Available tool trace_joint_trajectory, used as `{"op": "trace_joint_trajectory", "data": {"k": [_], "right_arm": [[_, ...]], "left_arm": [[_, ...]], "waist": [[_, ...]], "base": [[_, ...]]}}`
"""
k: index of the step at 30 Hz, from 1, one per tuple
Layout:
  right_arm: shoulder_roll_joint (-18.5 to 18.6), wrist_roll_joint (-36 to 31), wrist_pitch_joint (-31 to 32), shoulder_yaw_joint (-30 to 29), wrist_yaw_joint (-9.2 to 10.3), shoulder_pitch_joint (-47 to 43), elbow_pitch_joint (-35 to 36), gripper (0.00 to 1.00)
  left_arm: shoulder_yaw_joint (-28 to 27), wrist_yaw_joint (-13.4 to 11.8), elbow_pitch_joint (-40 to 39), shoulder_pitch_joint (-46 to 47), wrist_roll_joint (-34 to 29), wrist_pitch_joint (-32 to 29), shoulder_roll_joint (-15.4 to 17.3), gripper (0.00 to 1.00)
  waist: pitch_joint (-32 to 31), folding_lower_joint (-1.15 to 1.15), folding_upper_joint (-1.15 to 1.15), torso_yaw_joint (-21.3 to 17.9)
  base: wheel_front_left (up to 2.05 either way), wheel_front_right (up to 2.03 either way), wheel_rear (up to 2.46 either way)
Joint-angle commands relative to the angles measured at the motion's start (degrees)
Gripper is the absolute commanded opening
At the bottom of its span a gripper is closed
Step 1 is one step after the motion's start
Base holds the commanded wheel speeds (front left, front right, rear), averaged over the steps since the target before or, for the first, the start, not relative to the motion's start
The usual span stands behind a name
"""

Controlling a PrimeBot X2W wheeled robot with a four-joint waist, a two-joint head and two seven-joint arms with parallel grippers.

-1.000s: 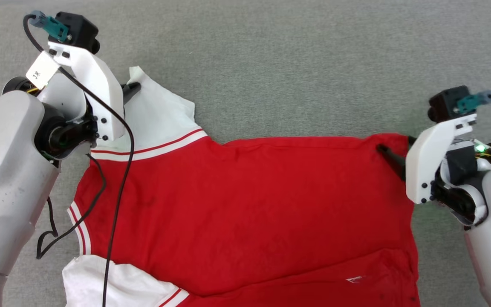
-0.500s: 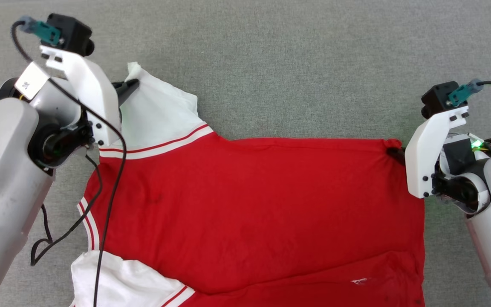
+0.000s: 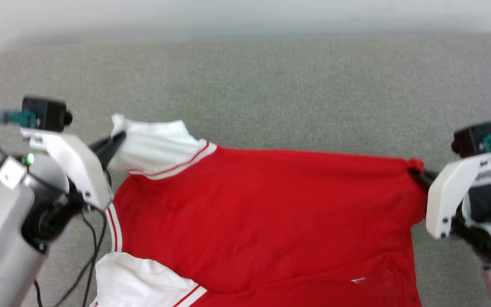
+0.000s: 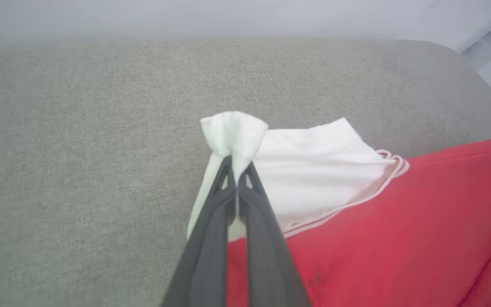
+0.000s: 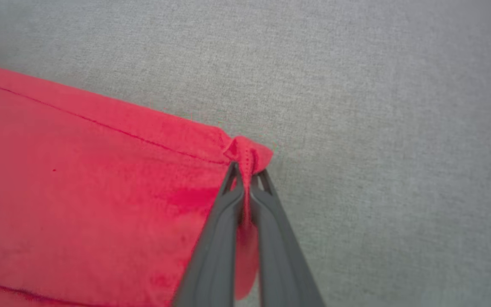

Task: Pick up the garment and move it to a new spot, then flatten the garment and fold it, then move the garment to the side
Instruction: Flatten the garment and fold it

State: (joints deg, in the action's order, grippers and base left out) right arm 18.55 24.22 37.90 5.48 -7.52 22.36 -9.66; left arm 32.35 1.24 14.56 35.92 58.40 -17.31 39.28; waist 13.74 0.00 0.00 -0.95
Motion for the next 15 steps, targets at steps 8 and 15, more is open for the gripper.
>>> {"op": "trace_joint_trajectory", "data": {"k": [8, 15], "right_arm": [[-3.5, -1.5, -0.8, -3.7, 0.06, -14.9, 5.6, 0.0], [-6.7, -1.0, -2.3, -5.6, 0.06, -23.1, 5.0, 0.0]], "left_arm": [[-1.4, -6.1, -8.6, -17.0, 3.0, 5.4, 1.5, 0.0], [-0.4, -10.9, -12.2, -29.9, 5.5, 8.4, 0.1, 0.0]], "waist": [[-6.1, 0.0, 0.0, 2.1], [-8.6, 0.0, 0.0, 2.5]], "base": [[0.0, 0.0, 0.0], [0.0, 0.0, 0.0]]}}
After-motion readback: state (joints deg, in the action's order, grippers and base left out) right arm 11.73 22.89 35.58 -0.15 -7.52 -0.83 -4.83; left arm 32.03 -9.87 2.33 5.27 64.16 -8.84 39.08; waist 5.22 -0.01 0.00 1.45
